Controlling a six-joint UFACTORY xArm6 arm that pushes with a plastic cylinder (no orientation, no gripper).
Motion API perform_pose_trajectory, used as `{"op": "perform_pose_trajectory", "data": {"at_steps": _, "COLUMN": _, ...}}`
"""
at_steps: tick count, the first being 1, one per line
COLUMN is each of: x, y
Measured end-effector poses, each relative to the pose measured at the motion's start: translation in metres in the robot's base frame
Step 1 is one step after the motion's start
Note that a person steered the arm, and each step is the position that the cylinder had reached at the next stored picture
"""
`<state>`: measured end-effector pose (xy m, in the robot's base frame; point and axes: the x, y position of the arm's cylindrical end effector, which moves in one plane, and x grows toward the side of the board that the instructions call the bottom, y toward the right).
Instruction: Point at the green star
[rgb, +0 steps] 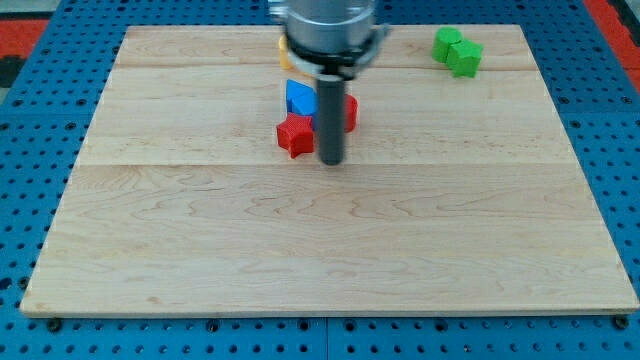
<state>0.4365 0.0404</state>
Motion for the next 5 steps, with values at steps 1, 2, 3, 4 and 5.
{"op": "perform_pose_trajectory", "data": {"at_steps": 1, "x": -0.024, "y": 0.066}}
{"op": "perform_pose_trajectory", "data": {"at_steps": 2, "x": -0.052, "y": 0.117}}
{"op": "perform_pose_trajectory", "data": {"at_steps": 3, "x": -0.060, "y": 0.150}}
{"op": "perform_pose_trajectory", "data": {"at_steps": 4, "x": -0.060, "y": 0.176}}
{"op": "perform_pose_trajectory", "data": {"at_steps": 5, "x": -0.060, "y": 0.194}}
